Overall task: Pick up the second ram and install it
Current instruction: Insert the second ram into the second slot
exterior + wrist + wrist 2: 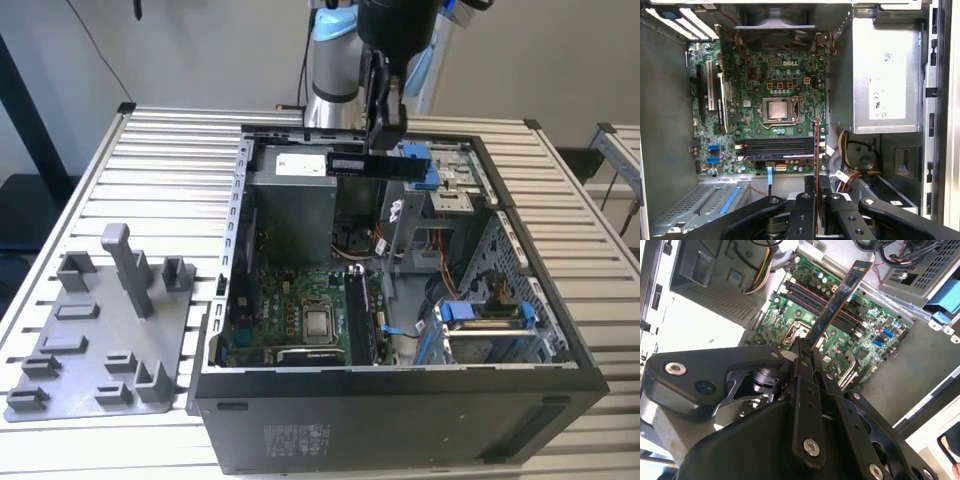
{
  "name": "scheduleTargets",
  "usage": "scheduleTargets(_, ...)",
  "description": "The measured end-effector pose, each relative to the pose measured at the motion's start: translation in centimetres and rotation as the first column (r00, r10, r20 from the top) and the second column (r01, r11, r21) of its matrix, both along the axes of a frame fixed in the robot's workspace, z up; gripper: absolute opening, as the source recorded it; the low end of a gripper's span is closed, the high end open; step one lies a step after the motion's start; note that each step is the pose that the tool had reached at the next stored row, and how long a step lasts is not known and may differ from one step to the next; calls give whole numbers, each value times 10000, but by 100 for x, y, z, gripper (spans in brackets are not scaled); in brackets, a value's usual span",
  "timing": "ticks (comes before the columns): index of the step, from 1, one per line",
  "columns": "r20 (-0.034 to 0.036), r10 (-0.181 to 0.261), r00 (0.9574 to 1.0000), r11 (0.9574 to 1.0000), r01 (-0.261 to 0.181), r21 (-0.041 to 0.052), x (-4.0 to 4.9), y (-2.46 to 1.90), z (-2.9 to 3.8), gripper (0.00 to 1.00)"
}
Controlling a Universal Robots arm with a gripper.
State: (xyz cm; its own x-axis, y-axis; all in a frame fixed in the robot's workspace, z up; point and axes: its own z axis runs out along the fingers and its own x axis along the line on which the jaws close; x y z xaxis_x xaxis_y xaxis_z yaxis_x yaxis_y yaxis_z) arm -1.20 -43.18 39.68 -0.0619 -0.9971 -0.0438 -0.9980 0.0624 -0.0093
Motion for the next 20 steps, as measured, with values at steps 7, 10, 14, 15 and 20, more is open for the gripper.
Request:
scheduleTargets(7,0,-877,9961,9961,877,0,0,0,-1,14)
scheduleTargets(10,0,-1303,9915,9915,1303,0,0,0,-2,14)
scheduleTargets(14,0,-1914,9815,9815,1914,0,0,0,-4,14)
scheduleTargets(15,1,-2076,9782,9782,2076,0,0,0,-4,14)
scheduleTargets(20,0,-2885,9575,9575,2885,0,0,0,-8,14)
